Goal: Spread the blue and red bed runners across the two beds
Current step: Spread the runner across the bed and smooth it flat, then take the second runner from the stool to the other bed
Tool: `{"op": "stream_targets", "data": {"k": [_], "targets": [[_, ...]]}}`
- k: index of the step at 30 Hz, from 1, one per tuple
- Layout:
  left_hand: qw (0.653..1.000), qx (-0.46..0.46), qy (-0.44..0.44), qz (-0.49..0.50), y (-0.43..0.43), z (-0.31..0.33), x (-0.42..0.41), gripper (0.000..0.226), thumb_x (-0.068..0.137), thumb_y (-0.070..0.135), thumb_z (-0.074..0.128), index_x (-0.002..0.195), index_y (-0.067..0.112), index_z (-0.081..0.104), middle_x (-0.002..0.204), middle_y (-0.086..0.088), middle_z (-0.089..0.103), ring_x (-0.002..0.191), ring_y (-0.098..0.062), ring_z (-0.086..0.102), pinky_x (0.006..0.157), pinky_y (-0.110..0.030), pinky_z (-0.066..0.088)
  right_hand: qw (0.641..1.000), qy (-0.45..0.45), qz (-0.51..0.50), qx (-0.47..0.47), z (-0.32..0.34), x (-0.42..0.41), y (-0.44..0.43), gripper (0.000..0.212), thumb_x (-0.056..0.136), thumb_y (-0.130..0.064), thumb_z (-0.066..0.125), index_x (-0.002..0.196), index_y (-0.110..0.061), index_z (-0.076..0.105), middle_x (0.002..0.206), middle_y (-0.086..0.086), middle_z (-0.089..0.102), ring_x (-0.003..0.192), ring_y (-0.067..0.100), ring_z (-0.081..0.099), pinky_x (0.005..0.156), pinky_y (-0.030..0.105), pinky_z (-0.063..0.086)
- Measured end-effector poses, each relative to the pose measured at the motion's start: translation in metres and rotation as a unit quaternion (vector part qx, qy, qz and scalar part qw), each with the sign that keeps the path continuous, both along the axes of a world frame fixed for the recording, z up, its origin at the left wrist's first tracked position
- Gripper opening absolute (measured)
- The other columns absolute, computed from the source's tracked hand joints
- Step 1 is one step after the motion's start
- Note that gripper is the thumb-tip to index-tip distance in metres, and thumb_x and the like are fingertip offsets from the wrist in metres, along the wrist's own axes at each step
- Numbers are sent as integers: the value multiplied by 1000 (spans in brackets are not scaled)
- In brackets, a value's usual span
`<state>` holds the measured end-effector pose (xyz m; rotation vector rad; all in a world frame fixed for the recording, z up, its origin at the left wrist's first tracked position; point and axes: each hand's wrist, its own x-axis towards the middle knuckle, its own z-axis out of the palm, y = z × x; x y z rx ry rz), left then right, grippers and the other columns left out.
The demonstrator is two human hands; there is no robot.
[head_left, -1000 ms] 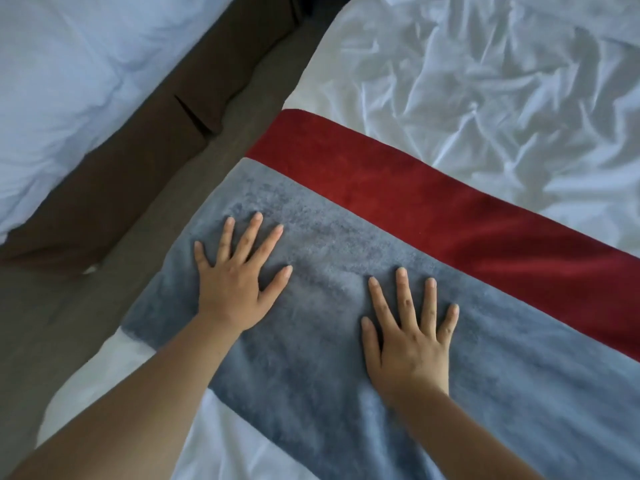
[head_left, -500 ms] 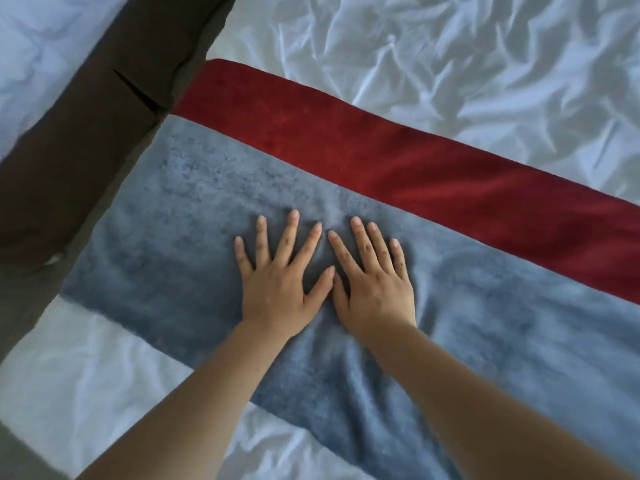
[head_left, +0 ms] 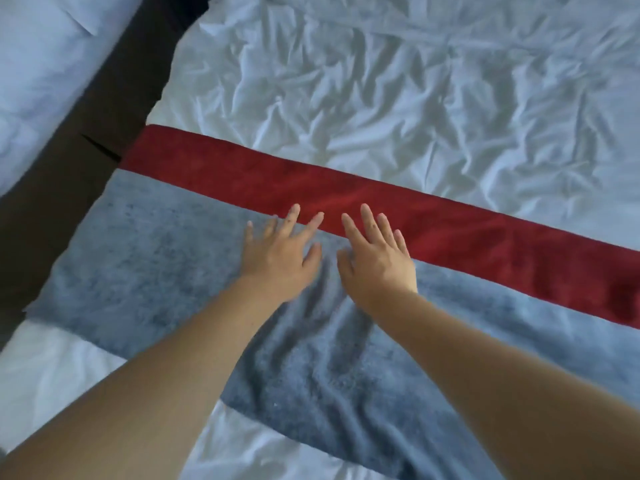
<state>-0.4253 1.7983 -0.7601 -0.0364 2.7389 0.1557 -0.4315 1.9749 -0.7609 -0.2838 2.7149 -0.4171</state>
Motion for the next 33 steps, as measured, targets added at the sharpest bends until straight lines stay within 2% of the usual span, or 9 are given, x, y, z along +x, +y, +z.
{"op": "stream_targets", "data": {"k": [4, 7, 9, 14, 17, 19, 23, 28, 33], "targets": [[995, 4, 103, -5, 14, 134, -59, 65, 100, 42, 35, 160, 46, 10, 168, -3, 25, 152, -25, 27, 122, -59, 19, 1000, 11, -3, 7, 127, -56, 6, 62, 105, -51, 29, 162, -36, 8, 171, -4, -5, 157, 23, -6, 127, 44, 2], [991, -39, 130, 17, 18, 245, -84, 64, 101, 54, 33, 161, 44, 11, 169, 2, 22, 155, -22, 20, 124, -60, 5, 999, 36, 12, 6, 244, -100, 10, 59, 105, -52, 30, 160, -37, 18, 171, -4, 3, 157, 24, 1, 126, 45, 8], [986, -53, 146, 55, 13, 322, -89, 67, 99, 60, 36, 160, 44, 16, 165, 3, 31, 152, -23, 27, 122, -62, -3, 998, 58, 22, 6, 323, -120, 13, 53, 104, -51, 33, 156, -39, 33, 170, -6, 11, 155, 24, 15, 124, 45, 20], [981, -10, 169, 94, -14, 502, -66, 71, 99, 58, 40, 161, 45, 8, 164, -3, 33, 145, -30, 38, 121, -56, 25, 994, 95, 41, 39, 504, -133, 8, 54, 102, -56, 34, 152, -38, 41, 163, -4, 32, 145, 24, 37, 116, 43, 36], [974, -29, 199, 99, -26, 589, -42, 69, 100, 63, 36, 161, 45, 10, 166, -2, 29, 146, -32, 36, 116, -54, 34, 985, 141, 76, 62, 593, -121, 0, 50, 99, -53, 38, 137, -27, 58, 132, 7, 61, 120, 30, 58, 101, 45, 48], [967, -48, 230, 101, -24, 638, -26, 67, 100, 66, 35, 160, 44, 15, 167, 0, 28, 149, -31, 34, 119, -54, 32, 978, 183, 96, 38, 644, -104, -5, 43, 99, -48, 39, 123, -21, 64, 114, 8, 66, 107, 30, 63, 92, 44, 52], [950, -45, 287, 114, -17, 698, -6, 64, 100, 66, 35, 159, 43, 23, 165, 3, 34, 147, -27, 37, 120, -50, 33, 965, 232, 123, 26, 716, -65, -21, 39, 102, -42, 38, 127, -19, 58, 124, 6, 60, 113, 30, 59, 91, 43, 52], [951, -36, 293, 87, 9, 730, -6, 59, 100, 68, 30, 152, 40, 36, 156, 2, 47, 139, -27, 48, 111, -50, 43, 961, 262, 86, -1, 752, -41, 1, 32, 98, -41, 39, 107, -24, 65, 107, 4, 66, 91, 26, 61, 73, 36, 49], [951, 3, 308, 2, 66, 747, -18, 59, 97, 69, 29, 150, 43, 40, 157, 7, 45, 139, -24, 46, 106, -46, 40, 965, 260, 0, 27, 770, -26, 78, 48, 100, -54, 37, 135, -27, 57, 133, 1, 60, 119, 27, 58, 83, 36, 46]]}}
